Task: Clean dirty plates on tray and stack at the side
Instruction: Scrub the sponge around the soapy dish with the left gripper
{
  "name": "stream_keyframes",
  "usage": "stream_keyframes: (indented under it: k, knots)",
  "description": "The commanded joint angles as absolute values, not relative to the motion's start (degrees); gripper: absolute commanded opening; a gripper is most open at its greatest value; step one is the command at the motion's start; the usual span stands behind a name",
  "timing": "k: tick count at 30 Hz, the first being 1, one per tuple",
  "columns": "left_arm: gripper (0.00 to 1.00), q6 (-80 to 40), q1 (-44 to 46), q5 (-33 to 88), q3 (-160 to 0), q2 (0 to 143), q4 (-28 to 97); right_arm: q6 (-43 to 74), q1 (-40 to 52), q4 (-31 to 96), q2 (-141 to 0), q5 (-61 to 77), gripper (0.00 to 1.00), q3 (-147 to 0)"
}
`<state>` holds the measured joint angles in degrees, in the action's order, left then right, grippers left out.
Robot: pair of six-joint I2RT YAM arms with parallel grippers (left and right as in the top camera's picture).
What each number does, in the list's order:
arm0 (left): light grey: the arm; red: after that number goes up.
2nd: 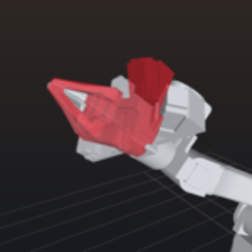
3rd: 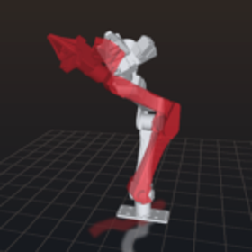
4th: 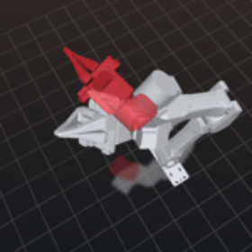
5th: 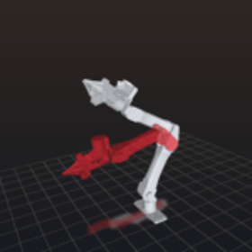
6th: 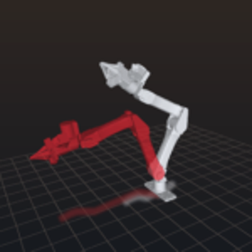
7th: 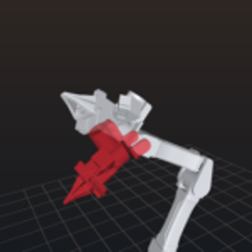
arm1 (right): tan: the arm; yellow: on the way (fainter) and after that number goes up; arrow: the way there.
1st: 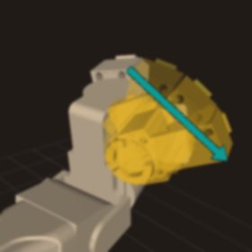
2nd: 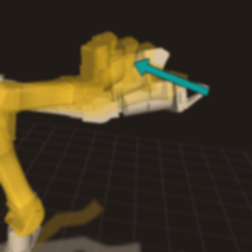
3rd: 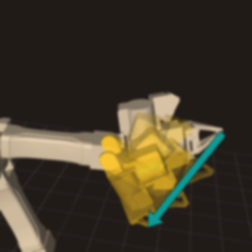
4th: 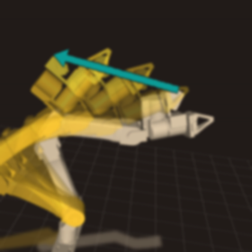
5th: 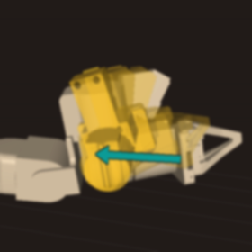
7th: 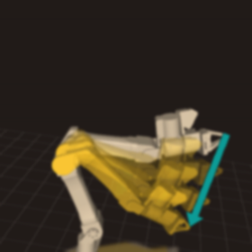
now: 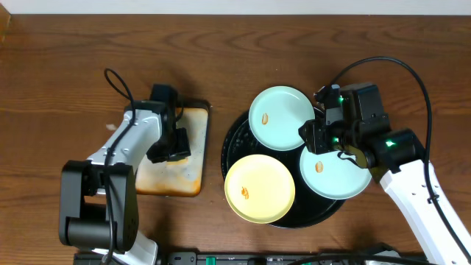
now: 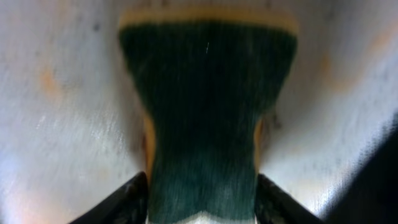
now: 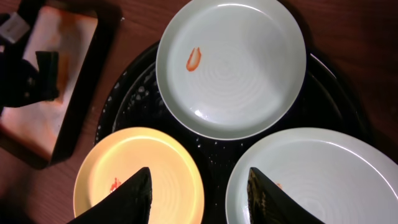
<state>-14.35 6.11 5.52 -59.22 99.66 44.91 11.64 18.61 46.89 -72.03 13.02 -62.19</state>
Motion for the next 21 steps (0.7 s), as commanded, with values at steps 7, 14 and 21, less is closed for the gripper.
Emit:
stream_keyframes:
  k: [7, 14, 21]
  knots:
    - [0.22, -15.11, 5.98, 4.01, -51.2, 100.88, 35.99, 12.4, 19.16, 46.81, -72.44, 12.67, 0.47, -63.16]
    - [0.08, -15.11, 5.93, 4.03, -57.43, 99.09, 44.27, 12.4, 19.16, 46.7, -72.44, 12.67, 0.47, -63.18]
    - [0.49, -15.11, 5.93, 3.99, -65.1, 95.02, 51.92, 12.4, 19.16, 46.63, -72.44, 12.67, 0.49, -63.16]
